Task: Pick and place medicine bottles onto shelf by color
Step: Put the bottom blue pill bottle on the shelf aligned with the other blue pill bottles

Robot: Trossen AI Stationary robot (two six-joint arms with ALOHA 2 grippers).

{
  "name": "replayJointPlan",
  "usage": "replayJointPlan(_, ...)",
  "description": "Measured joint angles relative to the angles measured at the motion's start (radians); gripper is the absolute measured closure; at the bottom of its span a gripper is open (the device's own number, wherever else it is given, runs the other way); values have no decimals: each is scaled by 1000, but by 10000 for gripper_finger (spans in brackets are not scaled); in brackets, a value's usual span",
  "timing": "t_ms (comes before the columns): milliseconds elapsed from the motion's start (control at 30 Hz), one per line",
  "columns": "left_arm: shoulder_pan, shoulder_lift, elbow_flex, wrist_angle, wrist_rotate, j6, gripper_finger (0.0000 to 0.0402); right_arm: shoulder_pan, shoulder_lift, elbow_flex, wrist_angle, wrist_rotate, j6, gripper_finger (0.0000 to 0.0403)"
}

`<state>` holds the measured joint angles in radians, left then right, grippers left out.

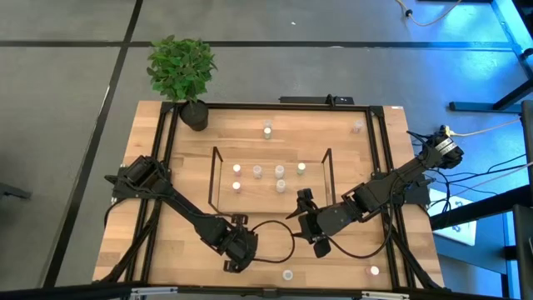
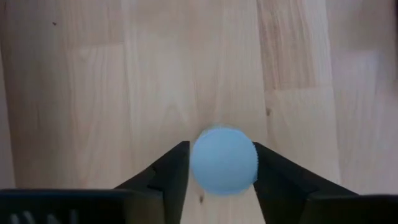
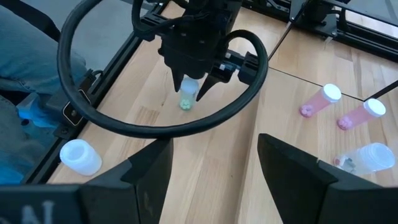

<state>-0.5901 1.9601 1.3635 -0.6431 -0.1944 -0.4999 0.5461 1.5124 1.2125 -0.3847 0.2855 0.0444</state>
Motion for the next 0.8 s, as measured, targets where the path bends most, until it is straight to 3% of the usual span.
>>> replayJointPlan(400, 1, -13, 1, -3, -10, -19, 151, 0, 0, 0, 0, 0, 0, 166)
replayJointPlan(800, -29, -138, 2, -119, -146, -79, 145, 0, 0, 0, 10, 0, 0, 166)
